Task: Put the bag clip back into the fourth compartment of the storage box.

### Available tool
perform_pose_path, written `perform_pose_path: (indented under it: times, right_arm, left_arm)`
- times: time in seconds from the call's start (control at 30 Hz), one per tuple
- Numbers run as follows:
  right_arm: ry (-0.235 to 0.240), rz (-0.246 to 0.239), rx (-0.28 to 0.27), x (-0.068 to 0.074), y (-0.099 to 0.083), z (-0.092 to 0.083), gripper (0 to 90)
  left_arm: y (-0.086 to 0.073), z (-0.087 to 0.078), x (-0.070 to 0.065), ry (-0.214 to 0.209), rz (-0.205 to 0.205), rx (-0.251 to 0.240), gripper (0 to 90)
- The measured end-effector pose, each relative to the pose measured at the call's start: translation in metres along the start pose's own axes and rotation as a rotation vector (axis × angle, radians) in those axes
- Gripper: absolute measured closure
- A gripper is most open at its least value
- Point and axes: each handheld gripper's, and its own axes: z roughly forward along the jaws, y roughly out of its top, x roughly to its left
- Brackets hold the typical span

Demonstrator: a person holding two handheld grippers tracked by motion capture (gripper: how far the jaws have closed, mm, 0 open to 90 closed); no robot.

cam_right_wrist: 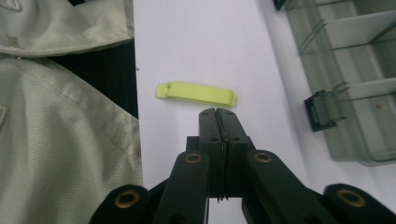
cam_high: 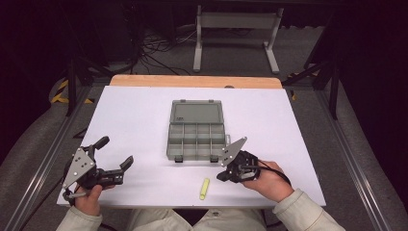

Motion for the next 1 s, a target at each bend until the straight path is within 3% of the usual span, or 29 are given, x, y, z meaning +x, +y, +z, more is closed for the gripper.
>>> perform_pose_path:
  times: [0.5,1.0]
  right_arm:
    - [0.056,-0.034,-0.028,0.01,-0.004,0.028,90.0]
    - [0.103,-0.054,-0.011,0.014,-0.002,0.05,90.0]
  left_arm:
    - [0.0,0.0,0.0,0.0,0.002,0.003,1.4]
    - [0.0,0.0,0.0,-0.001,0.002,0.003,1.4]
